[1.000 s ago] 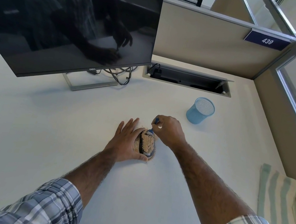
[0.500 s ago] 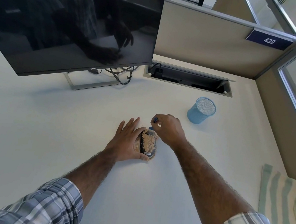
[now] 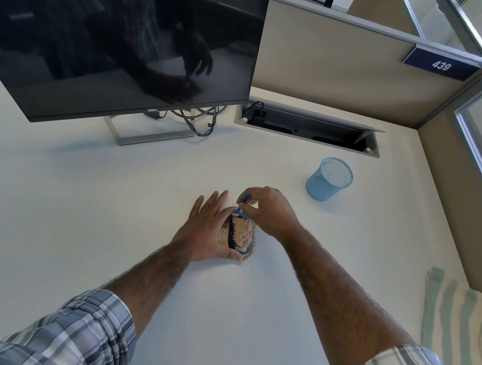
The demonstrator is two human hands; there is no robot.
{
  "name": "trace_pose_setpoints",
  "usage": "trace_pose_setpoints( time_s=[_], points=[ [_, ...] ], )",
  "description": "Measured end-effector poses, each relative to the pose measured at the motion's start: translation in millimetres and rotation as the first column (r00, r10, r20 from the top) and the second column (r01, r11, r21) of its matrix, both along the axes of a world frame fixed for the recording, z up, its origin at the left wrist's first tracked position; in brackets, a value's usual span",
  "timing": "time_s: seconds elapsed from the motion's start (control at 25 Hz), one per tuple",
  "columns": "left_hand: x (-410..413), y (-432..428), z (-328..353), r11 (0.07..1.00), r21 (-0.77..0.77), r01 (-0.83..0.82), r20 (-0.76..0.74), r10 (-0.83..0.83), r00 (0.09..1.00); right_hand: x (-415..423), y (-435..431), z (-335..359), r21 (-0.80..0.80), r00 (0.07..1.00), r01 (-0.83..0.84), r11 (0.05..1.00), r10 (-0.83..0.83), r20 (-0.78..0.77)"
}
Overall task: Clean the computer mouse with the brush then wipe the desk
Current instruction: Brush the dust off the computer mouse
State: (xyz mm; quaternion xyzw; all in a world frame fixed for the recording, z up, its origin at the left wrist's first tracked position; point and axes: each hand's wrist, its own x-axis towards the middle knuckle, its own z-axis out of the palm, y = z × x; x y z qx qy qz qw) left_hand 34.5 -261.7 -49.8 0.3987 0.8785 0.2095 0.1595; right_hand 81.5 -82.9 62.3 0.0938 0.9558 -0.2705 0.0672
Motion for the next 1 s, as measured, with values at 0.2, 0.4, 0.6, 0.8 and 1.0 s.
trace_pose_setpoints(
  time_s=[0.2, 0.4, 0.6, 0.8, 1.0],
  points=[
    [-0.5, 0.0, 0.2, 1.000, 0.000, -0.002, 0.004, 0.002, 1.000, -1.9, 0.7, 2.7, 0.051, 0.999, -0.023, 0.998, 0.024, -0.022],
    [0.1, -0.4, 1.9, 1.000, 0.010, -0.005, 0.024, 0.004, 1.000, -3.7, 1.9, 4.0, 0.070, 1.000, -0.026, 0.997, 0.026, -0.001],
    [0.1, -0.5, 0.8, 1.000, 0.011, -0.004, 0.010, 0.004, 1.000, -2.3, 3.9, -0.5, 0.049, 1.000, -0.018, 0.999, 0.016, 0.027],
    [-0.2, -0.1, 0.7, 1.000, 0.001, -0.003, -0.001, 0.003, 1.000, -0.7, 7.8, -2.9, -0.042, 0.998, 0.033, 0.999, -0.031, 0.046],
    [-0.6, 0.0, 0.9, 1.000, -0.007, -0.002, -0.006, 0.002, 1.000, 0.4, 10.1, -5.0, -0.047, 0.993, 0.115, 0.992, -0.114, 0.024]
  ],
)
